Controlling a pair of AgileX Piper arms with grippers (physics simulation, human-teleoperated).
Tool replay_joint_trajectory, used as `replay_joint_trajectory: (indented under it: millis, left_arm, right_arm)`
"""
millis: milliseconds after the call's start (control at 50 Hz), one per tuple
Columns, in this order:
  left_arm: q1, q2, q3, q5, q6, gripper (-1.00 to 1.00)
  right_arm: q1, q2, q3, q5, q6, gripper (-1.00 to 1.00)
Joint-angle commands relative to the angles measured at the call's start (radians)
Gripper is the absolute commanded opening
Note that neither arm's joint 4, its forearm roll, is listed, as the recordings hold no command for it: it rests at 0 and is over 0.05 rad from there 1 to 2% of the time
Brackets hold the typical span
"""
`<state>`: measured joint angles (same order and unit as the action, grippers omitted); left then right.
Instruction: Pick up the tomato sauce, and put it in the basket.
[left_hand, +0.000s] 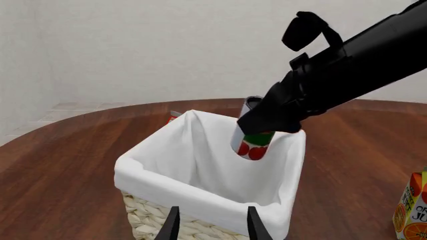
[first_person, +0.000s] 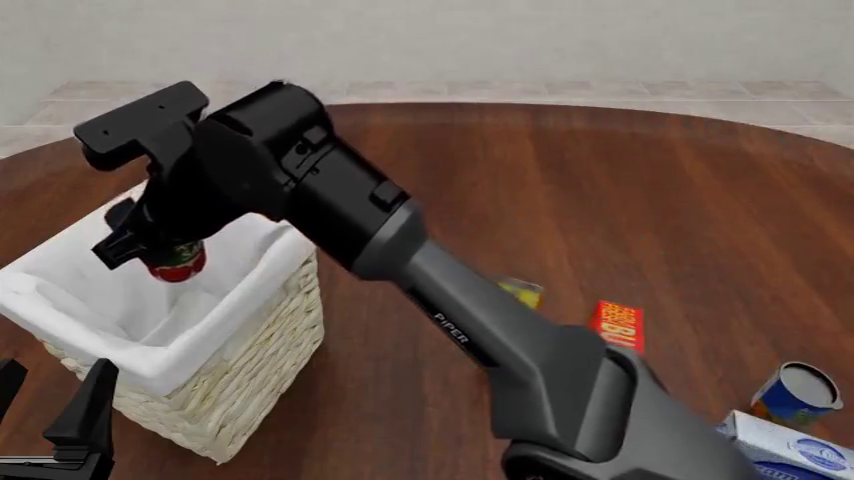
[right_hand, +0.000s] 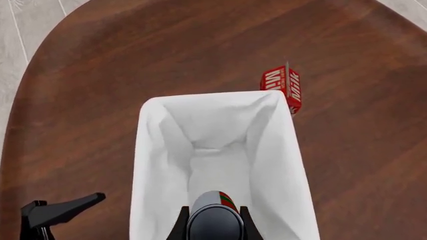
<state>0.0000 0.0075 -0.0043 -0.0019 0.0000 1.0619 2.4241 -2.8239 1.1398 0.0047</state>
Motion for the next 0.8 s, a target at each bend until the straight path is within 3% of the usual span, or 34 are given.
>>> replay_joint_trajectory:
  millis: [20,800]
  left_arm:
    - [0.0,0.0,0.0,0.0,0.0,1.0]
    - [0.0,0.0,0.0,0.0,0.0,1.0]
  right_arm:
    - [0.005,0.02,-0.006,-0.023,0.02,-1.0]
    - [0.006,0.079,-0.006,-0.131,-0.006,-1.0]
